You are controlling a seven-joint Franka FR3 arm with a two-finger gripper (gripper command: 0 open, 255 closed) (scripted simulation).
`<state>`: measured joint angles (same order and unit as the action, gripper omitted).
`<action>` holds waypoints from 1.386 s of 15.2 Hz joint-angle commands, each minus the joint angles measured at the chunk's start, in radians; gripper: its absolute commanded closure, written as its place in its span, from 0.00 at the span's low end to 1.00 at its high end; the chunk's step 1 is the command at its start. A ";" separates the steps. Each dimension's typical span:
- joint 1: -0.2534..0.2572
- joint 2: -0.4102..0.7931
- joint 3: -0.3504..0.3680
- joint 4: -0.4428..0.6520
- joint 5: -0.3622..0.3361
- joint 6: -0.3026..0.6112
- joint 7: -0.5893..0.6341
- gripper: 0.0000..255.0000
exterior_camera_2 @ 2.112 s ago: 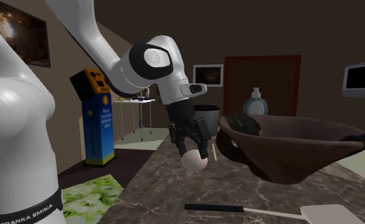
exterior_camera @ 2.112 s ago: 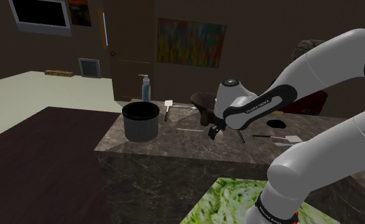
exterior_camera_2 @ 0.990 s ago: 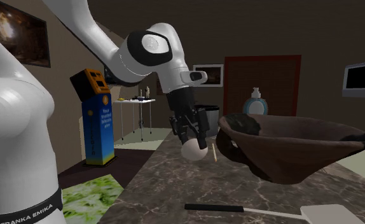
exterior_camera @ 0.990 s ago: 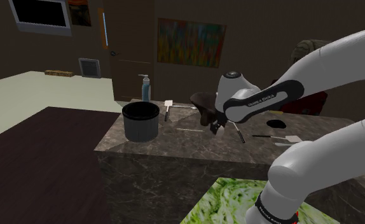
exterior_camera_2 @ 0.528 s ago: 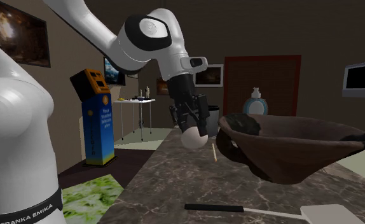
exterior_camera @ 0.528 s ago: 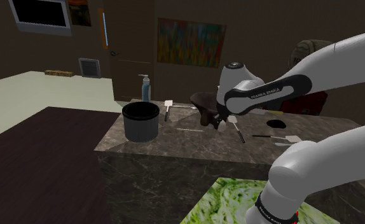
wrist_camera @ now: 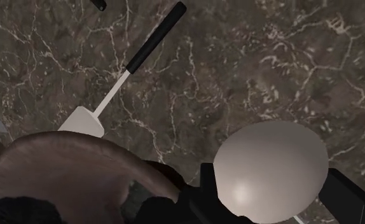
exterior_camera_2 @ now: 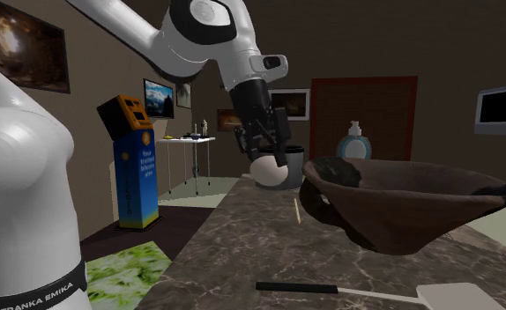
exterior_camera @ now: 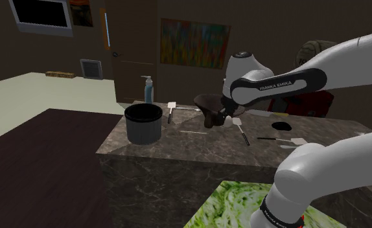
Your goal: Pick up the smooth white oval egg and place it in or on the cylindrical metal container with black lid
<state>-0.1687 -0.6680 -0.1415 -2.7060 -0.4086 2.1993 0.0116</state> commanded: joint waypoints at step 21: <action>0.033 -0.021 0.043 0.270 0.074 -0.290 -0.059 1.00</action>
<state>-0.1410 -0.7064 -0.1077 -2.4530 -0.3410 1.9129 -0.0568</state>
